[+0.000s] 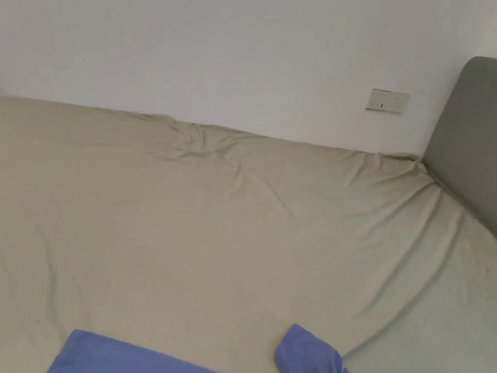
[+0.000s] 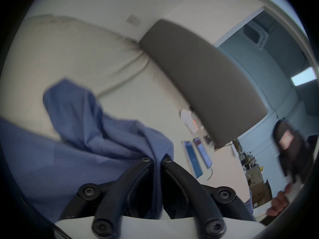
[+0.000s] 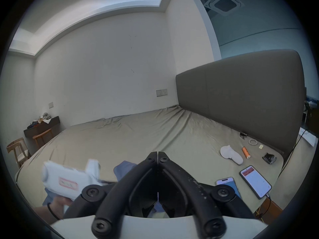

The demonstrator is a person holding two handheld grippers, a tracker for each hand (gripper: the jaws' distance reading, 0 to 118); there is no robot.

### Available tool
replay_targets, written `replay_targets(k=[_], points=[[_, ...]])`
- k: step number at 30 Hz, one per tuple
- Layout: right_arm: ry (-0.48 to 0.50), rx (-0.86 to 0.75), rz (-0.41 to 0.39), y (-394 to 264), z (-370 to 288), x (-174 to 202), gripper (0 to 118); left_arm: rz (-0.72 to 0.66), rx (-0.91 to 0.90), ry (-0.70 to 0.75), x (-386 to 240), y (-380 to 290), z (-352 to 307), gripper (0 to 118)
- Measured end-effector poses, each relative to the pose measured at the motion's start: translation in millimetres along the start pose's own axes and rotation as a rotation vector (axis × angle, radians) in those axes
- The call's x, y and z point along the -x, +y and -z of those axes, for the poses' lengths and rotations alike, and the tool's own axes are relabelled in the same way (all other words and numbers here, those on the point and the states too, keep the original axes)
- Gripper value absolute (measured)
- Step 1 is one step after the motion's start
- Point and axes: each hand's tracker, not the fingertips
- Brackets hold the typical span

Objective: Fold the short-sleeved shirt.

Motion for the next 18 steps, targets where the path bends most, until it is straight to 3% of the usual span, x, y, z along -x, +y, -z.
replay_targets(k=[4,8,10,11,13,15,16,17,18], points=[[0.020,0.030,-0.005,-7.6,4.4,3.0,1,-0.006,0.106,0.097,32.5,-19.8,20.1,10],[0.056,0.040,-0.006,-8.6,10.2,11.3,1,-0.005,0.041,0.126,42.9,-27.1,-1.1,93],[0.084,0.033,-0.008,-7.2,13.5,17.9,1,0.004,-0.058,0.115,41.0,-27.5,-31.2,112],[0.098,0.029,-0.010,-6.2,15.4,22.3,1,0.025,-0.105,0.119,42.9,-26.4,-52.2,114],[0.144,0.015,-0.018,-4.5,18.4,32.7,1,0.042,-0.207,0.164,49.4,-25.1,-96.3,114],[0.183,0.007,-0.028,-4.0,22.7,45.4,1,0.040,-0.279,0.229,52.7,-27.0,-143.2,103],[0.204,0.003,-0.031,-4.7,24.3,51.1,1,0.038,-0.301,0.270,58.7,-29.5,-168.2,87],[0.225,0.005,-0.031,-5.7,26.9,58.1,1,0.021,-0.332,0.316,64.6,-33.0,-190.7,56],[0.243,0.008,-0.028,-6.7,29.4,63.8,1,0.004,-0.363,0.364,67.9,-36.2,-209.8,33]])
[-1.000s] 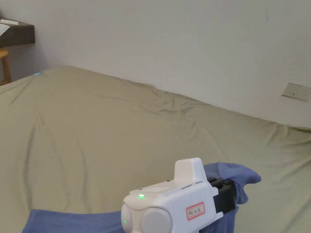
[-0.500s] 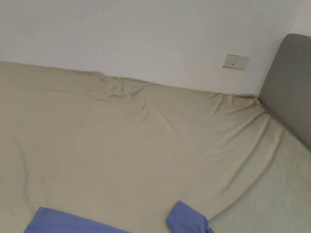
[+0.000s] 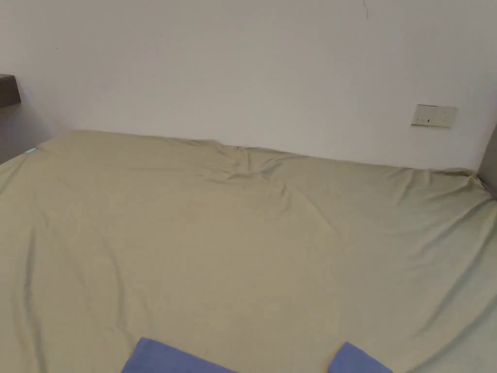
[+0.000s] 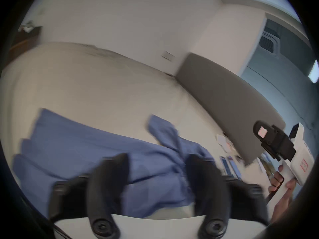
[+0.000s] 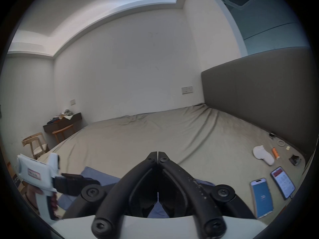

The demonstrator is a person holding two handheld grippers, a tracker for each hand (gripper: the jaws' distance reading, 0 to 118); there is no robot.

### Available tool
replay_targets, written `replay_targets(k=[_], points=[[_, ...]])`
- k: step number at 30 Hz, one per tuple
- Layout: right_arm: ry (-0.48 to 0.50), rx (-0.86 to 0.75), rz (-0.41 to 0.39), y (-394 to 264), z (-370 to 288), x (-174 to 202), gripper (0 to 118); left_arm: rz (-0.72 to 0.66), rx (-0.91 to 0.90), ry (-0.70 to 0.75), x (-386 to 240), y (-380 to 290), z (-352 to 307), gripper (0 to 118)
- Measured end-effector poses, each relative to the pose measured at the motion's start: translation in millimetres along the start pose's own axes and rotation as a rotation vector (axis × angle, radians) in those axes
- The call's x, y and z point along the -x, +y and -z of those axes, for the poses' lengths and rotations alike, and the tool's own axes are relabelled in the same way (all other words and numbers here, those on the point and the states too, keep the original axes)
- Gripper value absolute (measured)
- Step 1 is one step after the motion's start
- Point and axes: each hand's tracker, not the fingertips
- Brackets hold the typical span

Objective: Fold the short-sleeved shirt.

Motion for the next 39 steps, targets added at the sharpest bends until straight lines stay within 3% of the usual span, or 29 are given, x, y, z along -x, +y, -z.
replay_targets(k=[5,7,11,16,17,18,19,20,21,22,24,25,27,29,31,34,36,39], points=[[0.093,0.027,0.010,-8.0,16.9,29.1,1,0.055,-0.075,0.456,33.6,-11.0,-59.3,2],[0.126,0.048,-0.009,-10.9,19.8,38.2,1,0.022,-0.061,0.527,45.9,-20.5,-70.5,0],[0.137,0.092,-0.069,-14.8,27.6,49.0,1,-0.123,-0.048,0.467,80.7,-14.0,-70.5,0],[0.072,0.126,-0.091,-13.3,35.0,44.9,1,-0.118,-0.096,0.476,121.3,30.2,-38.0,0],[0.059,0.132,-0.089,-11.9,36.7,42.0,1,-0.123,-0.086,0.454,130.8,39.5,-26.7,8],[0.050,0.135,-0.088,-11.3,37.8,39.2,1,-0.119,-0.074,0.447,138.4,46.5,-16.9,25],[0.029,0.138,-0.087,-10.5,39.8,36.3,1,-0.123,-0.056,0.429,148.6,54.4,-3.2,50],[0.004,0.139,-0.086,-10.0,42.2,34.1,1,-0.120,-0.023,0.420,156.2,62.3,11.1,86],[-0.012,0.141,-0.084,-9.6,44.1,32.3,1,-0.100,0.010,0.418,163.2,66.9,24.7,103],[-0.029,0.145,-0.080,-9.3,45.9,30.6,1,-0.078,0.029,0.406,172.2,69.6,40.2,104],[-0.039,0.151,-0.074,-8.9,48.3,28.2,1,0.001,0.020,0.464,178.9,71.7,62.2,74],[-0.042,0.155,-0.073,-8.7,48.8,27.6,1,0.026,0.028,0.530,183.0,72.3,74.5,69],[-0.044,0.163,-0.077,-8.9,48.8,27.9,1,0.021,0.086,0.599,189.0,72.9,92.3,77],[-0.046,0.177,-0.094,-9.5,51.4,28.0,1,0.003,0.123,0.517,197.2,68.0,101.6,84],[-0.047,0.191,-0.106,-11.8,55.5,26.9,1,0.090,0.115,0.511,189.5,60.2,103.3,90],[-0.044,0.212,-0.093,-14.8,62.8,24.3,1,0.100,0.134,0.497,185.8,55.0,101.9,92],[-0.042,0.216,-0.086,-17.2,66.2,24.3,1,0.100,0.132,0.500,190.2,55.2,102.9,89],[-0.040,0.223,-0.090,-19.7,67.4,25.0,1,0.095,0.149,0.537,186.9,58.4,101.4,69]])
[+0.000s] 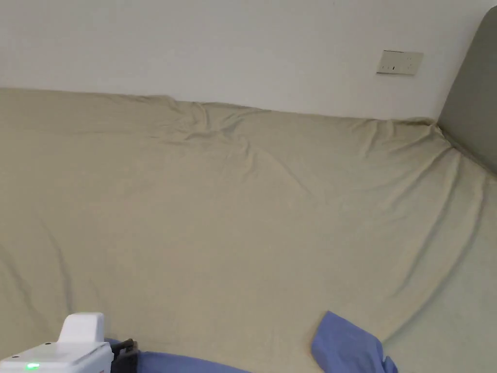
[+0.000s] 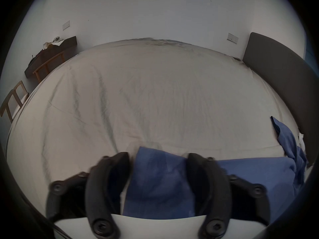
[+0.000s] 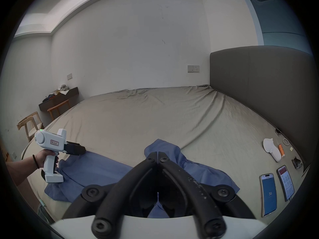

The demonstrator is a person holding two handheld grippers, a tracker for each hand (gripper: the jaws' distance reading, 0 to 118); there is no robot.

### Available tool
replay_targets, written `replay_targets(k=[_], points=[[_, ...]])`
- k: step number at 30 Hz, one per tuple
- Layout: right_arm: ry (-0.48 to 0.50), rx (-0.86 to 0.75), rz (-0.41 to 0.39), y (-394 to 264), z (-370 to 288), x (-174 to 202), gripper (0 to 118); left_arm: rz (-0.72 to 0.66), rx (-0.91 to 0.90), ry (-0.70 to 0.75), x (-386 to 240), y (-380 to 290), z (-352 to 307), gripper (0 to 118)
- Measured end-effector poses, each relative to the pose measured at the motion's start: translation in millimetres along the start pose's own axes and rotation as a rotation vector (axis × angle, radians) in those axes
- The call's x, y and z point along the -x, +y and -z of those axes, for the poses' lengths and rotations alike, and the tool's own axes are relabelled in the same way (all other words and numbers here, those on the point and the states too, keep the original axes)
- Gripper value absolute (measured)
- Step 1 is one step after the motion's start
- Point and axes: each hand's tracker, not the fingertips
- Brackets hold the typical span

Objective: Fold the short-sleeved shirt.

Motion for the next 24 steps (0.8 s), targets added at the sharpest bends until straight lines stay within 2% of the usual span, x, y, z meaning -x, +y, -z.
replay_targets(k=[2,3,6,7,8,9,10,11,12,13,18,21,22,24], points=[[0.007,0.008,0.001,-0.3,0.9,-2.2,1,0.004,0.005,-0.025,-2.0,2.8,-9.8,22],[0.006,0.012,0.000,0.2,1.5,-3.8,1,0.003,0.013,-0.034,-3.9,3.4,-14.3,3],[-0.047,0.022,-0.019,3.6,8.4,-14.9,3,0.040,0.037,-0.039,-12.9,-1.9,-25.0,3],[-0.059,0.028,-0.021,5.1,14.0,-22.3,9,0.049,0.041,-0.037,-14.3,-5.7,-25.3,3],[-0.073,0.044,-0.029,8.6,21.4,-31.5,18,0.058,0.050,-0.038,-13.9,-11.5,-21.2,3],[-0.069,0.056,-0.037,11.7,29.4,-39.9,35,0.060,0.029,-0.037,-14.9,-15.9,-20.5,3],[-0.062,0.095,-0.047,15.8,43.4,-52.4,69,0.049,-0.013,-0.049,-13.0,-19.3,-20.4,3],[-0.066,0.138,-0.054,19.5,58.0,-64.7,94,0.015,-0.013,-0.061,-9.6,-20.5,-19.9,3],[-0.059,0.178,-0.059,21.8,72.6,-74.6,113,-0.028,-0.017,-0.078,-6.0,-20.4,-20.5,3],[-0.055,0.243,-0.068,24.3,90.5,-83.9,118,-0.064,-0.018,-0.098,-3.0,-20.0,-21.9,3],[-0.051,0.407,-0.148,18.8,165.0,-106.5,113,-0.179,0.000,-0.174,11.9,-17.2,-21.8,3],[-0.087,0.537,-0.167,4.9,194.1,-108.9,94,-0.208,0.000,-0.170,10.0,-16.6,-23.2,3],[-0.088,0.580,-0.177,-0.3,199.2,-107.2,92,-0.207,-0.002,-0.168,8.1,-16.7,-24.2,3],[-0.027,0.630,-0.203,-9.6,201.3,-101.5,88,-0.196,-0.004,-0.159,4.0,-15.9,-25.4,3]])
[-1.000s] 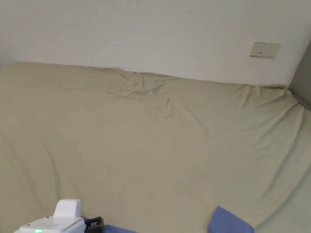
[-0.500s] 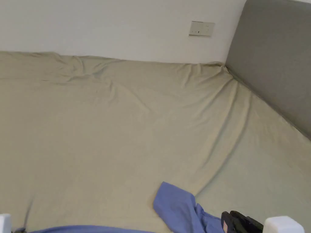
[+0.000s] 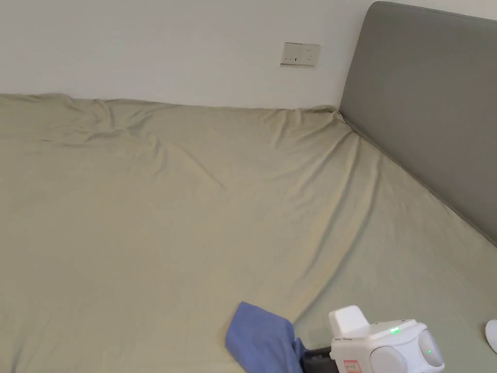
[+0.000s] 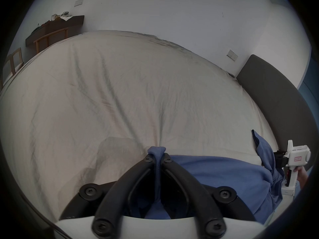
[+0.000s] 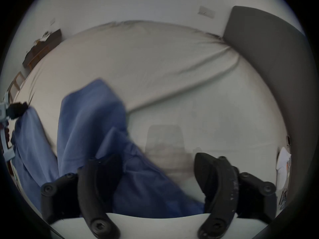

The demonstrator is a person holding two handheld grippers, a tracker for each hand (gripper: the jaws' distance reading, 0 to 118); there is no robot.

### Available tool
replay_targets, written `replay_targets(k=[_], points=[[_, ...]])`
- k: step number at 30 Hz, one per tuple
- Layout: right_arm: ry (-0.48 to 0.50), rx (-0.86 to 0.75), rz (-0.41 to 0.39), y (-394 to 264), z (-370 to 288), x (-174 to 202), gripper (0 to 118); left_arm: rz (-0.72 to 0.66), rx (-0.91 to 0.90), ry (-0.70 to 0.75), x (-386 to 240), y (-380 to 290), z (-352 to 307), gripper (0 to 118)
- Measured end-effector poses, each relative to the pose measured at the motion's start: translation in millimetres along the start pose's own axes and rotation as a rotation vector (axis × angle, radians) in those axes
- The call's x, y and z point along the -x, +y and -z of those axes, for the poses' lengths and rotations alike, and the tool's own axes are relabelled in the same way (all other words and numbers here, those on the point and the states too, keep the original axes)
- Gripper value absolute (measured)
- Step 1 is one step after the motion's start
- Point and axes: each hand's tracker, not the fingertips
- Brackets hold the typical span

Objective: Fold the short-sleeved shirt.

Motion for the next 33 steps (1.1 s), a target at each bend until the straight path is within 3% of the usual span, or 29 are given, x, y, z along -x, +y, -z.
replay_targets(k=[2,3,4,5,7,9,13,17,20,21,23,30,33], points=[[-0.008,-0.044,0.014,-1.6,-7.2,2.2,78,0.018,0.006,0.019,-4.7,1.9,0.2,3],[0.034,-0.016,0.029,1.1,-11.1,1.0,61,0.024,0.008,0.027,-7.0,2.2,0.0,3],[0.127,-0.016,0.053,2.3,-16.2,2.0,19,0.033,0.012,0.037,-9.8,3.0,-0.2,3],[0.140,-0.016,0.047,2.7,-18.4,5.9,7,0.027,0.017,0.045,-10.0,5.1,-0.1,3],[0.023,-0.008,-0.077,6.9,-28.7,18.1,7,-0.001,0.044,0.061,-13.3,13.2,-2.5,3],[0.010,-0.045,-0.116,8.1,-44.2,20.2,7,0.004,0.088,0.071,-16.8,24.7,-6.4,3],[0.100,-0.197,0.073,18.5,-102.3,-0.6,7,0.149,-0.014,0.019,-29.8,42.4,-47.6,3],[0.081,-0.367,0.147,27.1,-174.5,-18.7,7,0.086,-0.113,-0.075,-37.3,77.0,-101.1,3],[0.092,-0.503,0.175,31.9,-230.4,-29.2,7,0.074,-0.229,-0.109,-44.4,108.3,-146.8,3],[0.090,-0.484,0.158,37.3,-227.6,-28.9,7,0.087,-0.259,-0.110,-46.6,118.5,-159.2,3],[0.083,-0.603,0.159,50.2,-276.9,-34.6,7,0.147,-0.340,-0.101,-54.0,146.1,-188.3,3],[0.019,-0.734,0.143,127.3,-348.3,-41.7,7,0.208,-0.516,-0.005,-75.5,255.5,-244.7,3],[0.000,-0.762,0.164,173.0,-363.9,-46.9,7,0.171,-0.567,0.029,-82.3,302.3,-252.6,4]])
